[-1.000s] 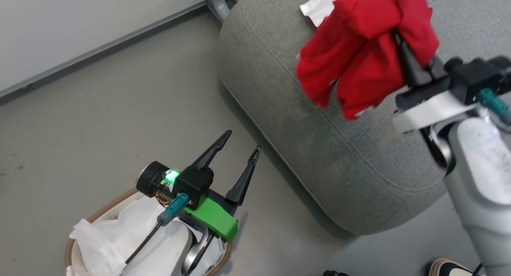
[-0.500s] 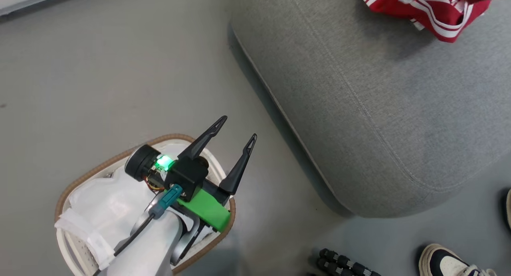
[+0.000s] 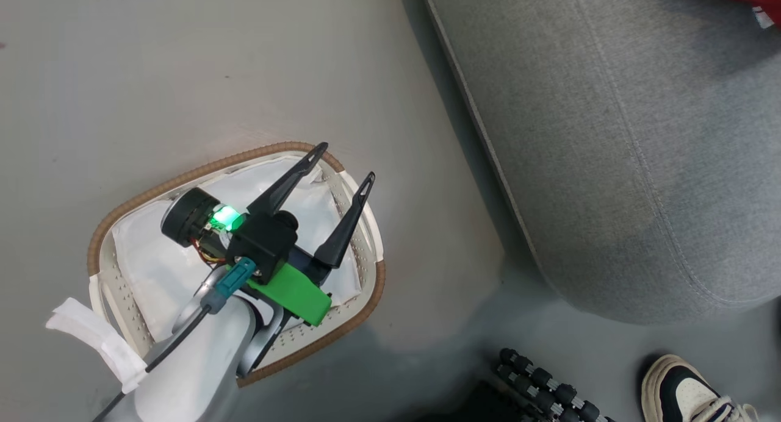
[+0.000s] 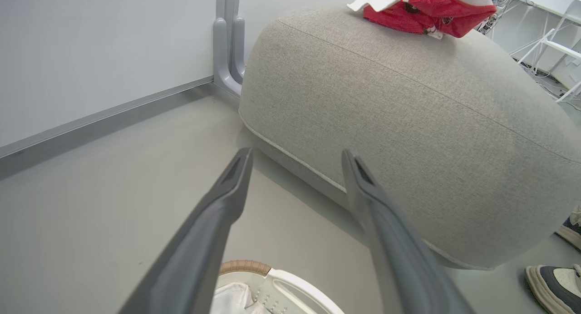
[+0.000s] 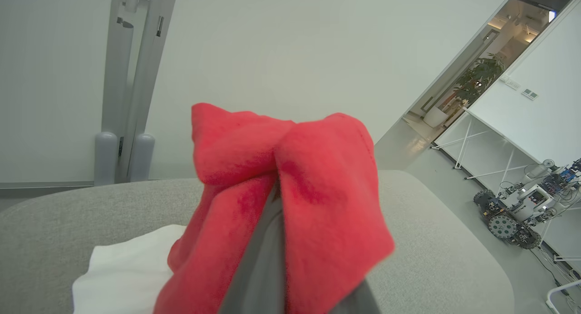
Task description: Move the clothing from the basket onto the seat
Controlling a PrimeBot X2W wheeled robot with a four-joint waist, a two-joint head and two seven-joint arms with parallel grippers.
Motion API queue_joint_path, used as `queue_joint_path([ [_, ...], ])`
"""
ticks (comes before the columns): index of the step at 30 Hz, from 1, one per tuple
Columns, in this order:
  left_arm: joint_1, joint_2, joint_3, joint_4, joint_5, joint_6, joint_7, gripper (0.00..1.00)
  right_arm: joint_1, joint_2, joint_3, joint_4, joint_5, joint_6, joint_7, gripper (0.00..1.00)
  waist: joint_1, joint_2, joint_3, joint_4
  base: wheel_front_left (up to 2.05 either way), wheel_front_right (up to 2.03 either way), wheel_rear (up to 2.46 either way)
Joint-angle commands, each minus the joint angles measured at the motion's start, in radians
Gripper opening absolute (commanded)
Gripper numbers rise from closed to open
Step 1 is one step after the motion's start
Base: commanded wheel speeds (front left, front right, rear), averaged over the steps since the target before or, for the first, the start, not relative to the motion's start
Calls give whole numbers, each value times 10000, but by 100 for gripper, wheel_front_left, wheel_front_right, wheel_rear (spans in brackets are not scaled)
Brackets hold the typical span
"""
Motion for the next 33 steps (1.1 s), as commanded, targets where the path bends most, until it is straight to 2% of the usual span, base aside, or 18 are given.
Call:
queue_joint_path([
  [1,-218,101,135,-42,-9,100,-56,100,335,125,-196,205,-113,-14,-128,0,-2,-1,553,466,0,0,0],
  [8,-236,291,294,78,-108,150,-136,100,1260,779,-1013,948,-500,-14,-415,0,-2,-1,544,524,0,0,0],
  [9,-245,293,301,114,-120,155,-149,100,1377,832,-1101,987,-562,-14,-434,2,-2,-1,501,512,0,0,0],
  [10,-262,283,301,167,-129,168,-169,100,1531,893,-1202,1005,-622,-14,-451,35,-2,-1,437,499,0,0,0],
  [11,-272,263,304,224,-131,182,-179,100,1645,972,-1290,1004,-645,-14,-481,45,-2,-1,357,489,0,0,0],
  [13,-273,173,300,346,-171,185,-222,100,1982,1170,-1467,946,-747,-14,-505,100,-2,-1,166,476,0,0,0],
  [19,73,-46,393,856,-322,260,-364,100,3397,1776,-2098,-85,-231,-14,-517,100,-2,-1,-679,426,0,0,0],
  [24,383,-194,726,1244,-424,364,-442,100,4754,2082,-2178,-1171,330,-14,-520,100,-2,-1,-1441,431,0,0,0],
  [33,1383,-693,1728,1441,-51,359,-433,100,6492,2579,-1090,-2788,811,-14,-522,100,-2,-1,-2704,1001,0,0,0],
])
